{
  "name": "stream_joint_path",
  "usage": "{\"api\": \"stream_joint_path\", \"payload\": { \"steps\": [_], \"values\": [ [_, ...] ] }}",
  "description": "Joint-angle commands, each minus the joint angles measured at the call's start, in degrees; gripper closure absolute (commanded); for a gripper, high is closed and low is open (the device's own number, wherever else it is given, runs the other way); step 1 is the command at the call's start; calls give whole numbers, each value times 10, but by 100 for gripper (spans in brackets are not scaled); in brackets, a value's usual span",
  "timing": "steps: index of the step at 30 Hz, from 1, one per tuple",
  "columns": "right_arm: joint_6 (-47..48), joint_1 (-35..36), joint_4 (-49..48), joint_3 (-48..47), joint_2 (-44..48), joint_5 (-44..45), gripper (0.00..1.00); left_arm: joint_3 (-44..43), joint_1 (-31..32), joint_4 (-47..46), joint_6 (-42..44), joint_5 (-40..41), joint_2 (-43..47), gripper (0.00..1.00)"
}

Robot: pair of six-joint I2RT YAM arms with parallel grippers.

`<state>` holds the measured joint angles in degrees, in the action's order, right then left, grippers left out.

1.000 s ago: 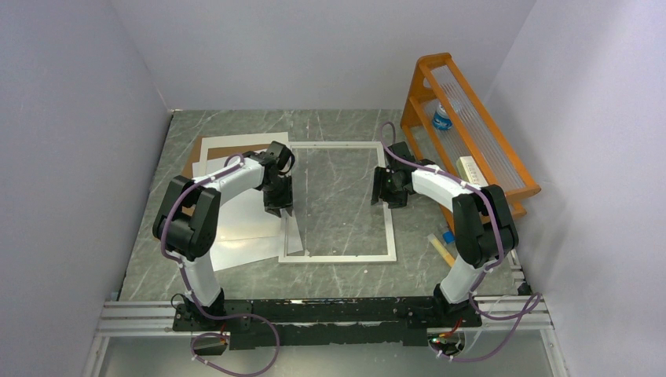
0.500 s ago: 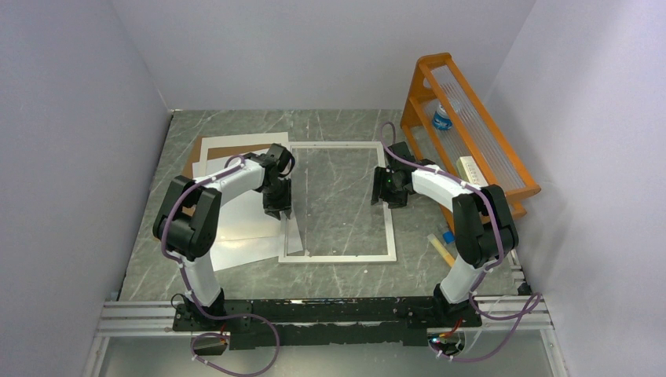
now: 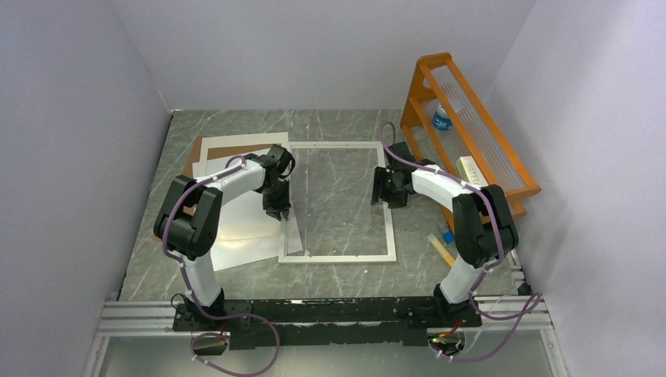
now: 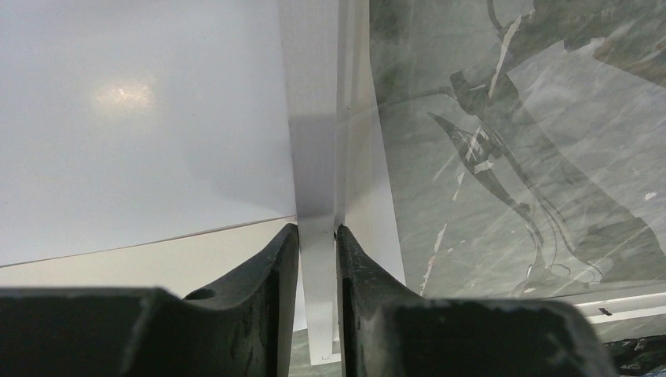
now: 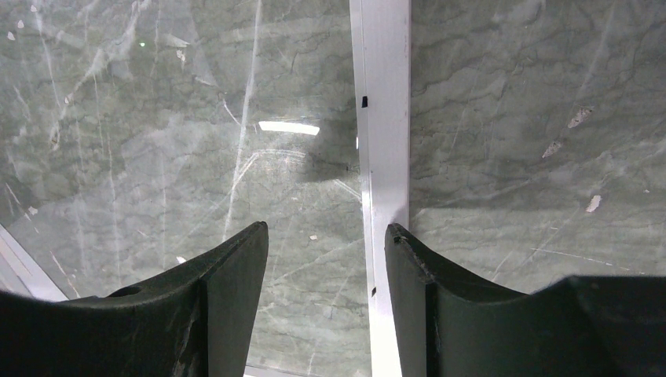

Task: Put the photo into the frame
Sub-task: Adjust the photo frame item on the photo frame.

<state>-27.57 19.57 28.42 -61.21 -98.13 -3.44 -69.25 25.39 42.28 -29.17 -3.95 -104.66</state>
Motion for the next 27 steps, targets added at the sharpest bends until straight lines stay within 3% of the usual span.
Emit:
{"api": "stream_joint_path", "payload": {
  "steps": [1,9,13,15,19,21,24,27],
  "values": [
    [-10,3,2,2,-14,-19,41,9,4,-18,4,2,9,79],
    [-11,3,3,-1,-15,-19,41,9,4,-22,1,-4,11,95],
    [-11,3,3,-3,-13,-18,41,7,4,-22,-4,1,14,92],
    [-11,3,5,-3,-12,-17,41,5,4,-24,-5,-3,16,86],
    [-11,3,9,-4,-6,-13,41,1,4,-34,-11,-14,31,52],
    [-11,3,11,-4,-2,-11,41,-2,2,-39,-12,-18,45,41],
    [-14,2,12,-5,6,-10,41,-6,-11,-47,-17,-27,66,32],
    [-19,2,13,-9,18,-7,41,-19,-32,-43,-13,-26,80,30]
  ]
}}
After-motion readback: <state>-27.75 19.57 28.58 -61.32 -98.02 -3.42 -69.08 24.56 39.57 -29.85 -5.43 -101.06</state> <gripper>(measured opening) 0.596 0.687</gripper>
